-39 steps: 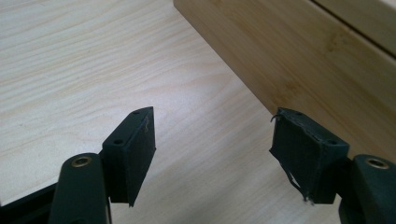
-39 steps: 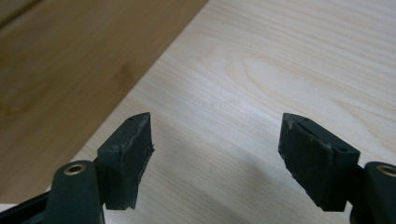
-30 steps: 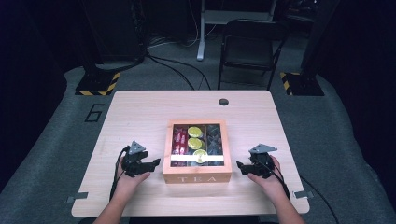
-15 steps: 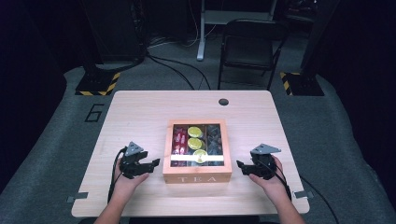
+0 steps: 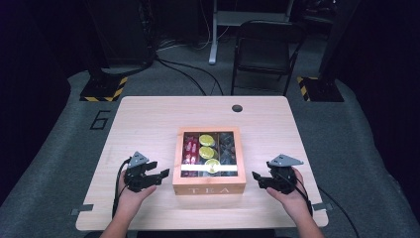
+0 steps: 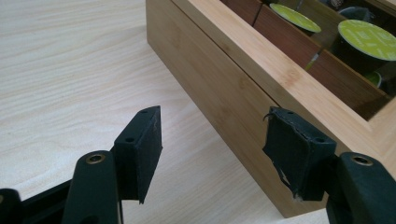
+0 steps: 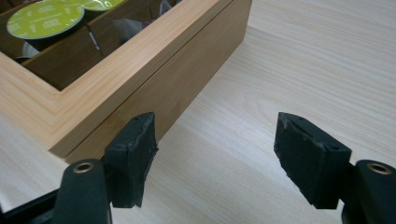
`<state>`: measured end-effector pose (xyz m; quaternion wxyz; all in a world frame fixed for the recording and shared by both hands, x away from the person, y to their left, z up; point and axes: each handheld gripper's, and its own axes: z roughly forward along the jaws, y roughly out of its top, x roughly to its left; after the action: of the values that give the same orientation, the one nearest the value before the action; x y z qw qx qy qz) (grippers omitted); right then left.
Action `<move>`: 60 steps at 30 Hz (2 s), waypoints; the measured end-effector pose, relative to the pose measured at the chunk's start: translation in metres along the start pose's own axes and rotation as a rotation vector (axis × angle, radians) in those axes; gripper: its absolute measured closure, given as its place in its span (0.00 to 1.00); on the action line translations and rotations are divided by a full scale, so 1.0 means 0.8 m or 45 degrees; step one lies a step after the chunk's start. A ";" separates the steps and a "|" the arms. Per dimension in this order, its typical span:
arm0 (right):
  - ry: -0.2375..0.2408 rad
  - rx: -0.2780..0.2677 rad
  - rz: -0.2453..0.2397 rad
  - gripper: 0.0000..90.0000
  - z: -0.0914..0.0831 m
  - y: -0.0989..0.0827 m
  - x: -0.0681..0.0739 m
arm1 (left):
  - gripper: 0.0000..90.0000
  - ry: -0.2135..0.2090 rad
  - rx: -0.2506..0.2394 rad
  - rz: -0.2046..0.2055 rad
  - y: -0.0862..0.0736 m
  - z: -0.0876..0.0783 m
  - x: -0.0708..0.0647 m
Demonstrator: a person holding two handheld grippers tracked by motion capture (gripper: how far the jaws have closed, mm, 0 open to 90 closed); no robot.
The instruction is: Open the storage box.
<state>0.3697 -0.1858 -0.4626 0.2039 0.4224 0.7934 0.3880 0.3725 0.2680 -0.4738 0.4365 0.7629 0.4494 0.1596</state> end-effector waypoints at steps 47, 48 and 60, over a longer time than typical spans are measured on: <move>0.164 0.016 -0.168 0.37 0.009 -0.004 0.065 | 0.42 -0.159 -0.005 0.170 -0.008 -0.019 -0.067; 0.163 0.023 -0.171 0.37 0.010 -0.004 0.065 | 0.42 -0.160 -0.004 0.175 -0.008 -0.018 -0.067; 0.216 0.052 -0.172 0.48 0.014 -0.006 0.065 | 0.45 -0.169 0.039 0.190 -0.013 -0.009 -0.070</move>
<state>0.3453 -0.1393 -0.4735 0.1530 0.3377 0.8421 0.3916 0.3321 0.2279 -0.4699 0.4405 0.8098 0.3637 0.1339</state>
